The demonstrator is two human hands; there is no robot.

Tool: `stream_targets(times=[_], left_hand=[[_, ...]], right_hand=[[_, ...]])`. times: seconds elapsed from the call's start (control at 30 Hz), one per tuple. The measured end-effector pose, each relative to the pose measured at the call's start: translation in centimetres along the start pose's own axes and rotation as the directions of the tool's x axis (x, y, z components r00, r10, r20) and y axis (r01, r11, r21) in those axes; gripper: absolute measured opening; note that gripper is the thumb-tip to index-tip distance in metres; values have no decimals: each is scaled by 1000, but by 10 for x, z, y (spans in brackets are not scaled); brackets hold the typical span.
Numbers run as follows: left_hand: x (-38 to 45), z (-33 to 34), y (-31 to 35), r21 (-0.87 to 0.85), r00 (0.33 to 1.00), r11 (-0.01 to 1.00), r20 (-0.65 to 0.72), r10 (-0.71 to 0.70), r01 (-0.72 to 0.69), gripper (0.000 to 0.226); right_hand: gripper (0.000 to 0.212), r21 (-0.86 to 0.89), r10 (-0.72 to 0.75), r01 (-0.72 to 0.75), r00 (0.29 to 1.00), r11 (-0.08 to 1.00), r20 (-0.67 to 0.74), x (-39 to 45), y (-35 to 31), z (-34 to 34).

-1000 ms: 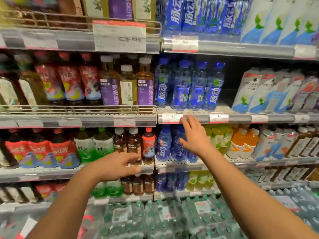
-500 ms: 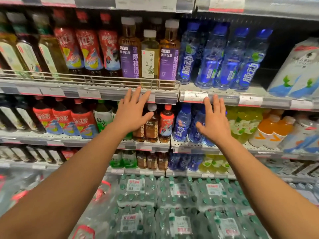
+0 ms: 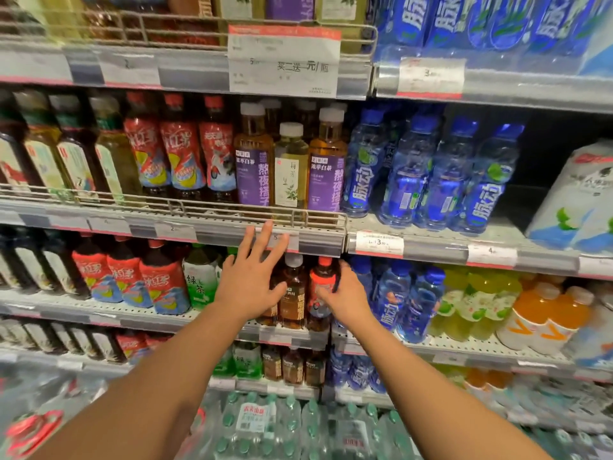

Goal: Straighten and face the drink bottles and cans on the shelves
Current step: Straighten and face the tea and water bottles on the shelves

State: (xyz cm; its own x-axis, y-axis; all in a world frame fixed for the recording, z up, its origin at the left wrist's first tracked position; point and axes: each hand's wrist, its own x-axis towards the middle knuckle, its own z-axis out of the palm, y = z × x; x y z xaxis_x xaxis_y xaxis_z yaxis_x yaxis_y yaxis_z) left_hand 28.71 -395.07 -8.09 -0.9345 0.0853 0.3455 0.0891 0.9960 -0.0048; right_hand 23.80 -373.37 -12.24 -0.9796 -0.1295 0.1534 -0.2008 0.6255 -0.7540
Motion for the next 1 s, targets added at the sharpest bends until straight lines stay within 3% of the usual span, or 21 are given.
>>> stream_targets(times=[0.1,0.33,0.47,0.67,0.73,0.8,0.9,1.0], left_hand=[[0,-1,3,3,999,1000,28,-16,15,97],[4,-12,6,39,987,998,147,-57,52,102],[5,-18,9,59,974,996,212,-82,71,102],[2,-24,13,55,959,995,266,-96,84,100],[1,-24,14,32,964,996,250,-89,83,99],[1,-28,12,35,968,997,240,-78,71,99],[4,-40,12,63,957,997,284,-61,45,95],[7,-61,7,81,941,996,339,10,-40,82]], right_hand=[[73,-52,81,-80,996,995,31,24,11,13],[51,-50,27,-29,999,998,-37,-8,5,23],[49,-49,25,-24,1000,998,18,-28,6,23],[39,308,228,-194,971,931,-78,-57,17,7],[48,352,246,-195,963,916,-106,-67,10,-5],[48,328,204,-158,972,932,-114,-71,-3,-20],[31,246,43,-4,988,969,-151,-75,-36,-50],[33,164,-99,134,973,977,-208,-72,-77,-77]])
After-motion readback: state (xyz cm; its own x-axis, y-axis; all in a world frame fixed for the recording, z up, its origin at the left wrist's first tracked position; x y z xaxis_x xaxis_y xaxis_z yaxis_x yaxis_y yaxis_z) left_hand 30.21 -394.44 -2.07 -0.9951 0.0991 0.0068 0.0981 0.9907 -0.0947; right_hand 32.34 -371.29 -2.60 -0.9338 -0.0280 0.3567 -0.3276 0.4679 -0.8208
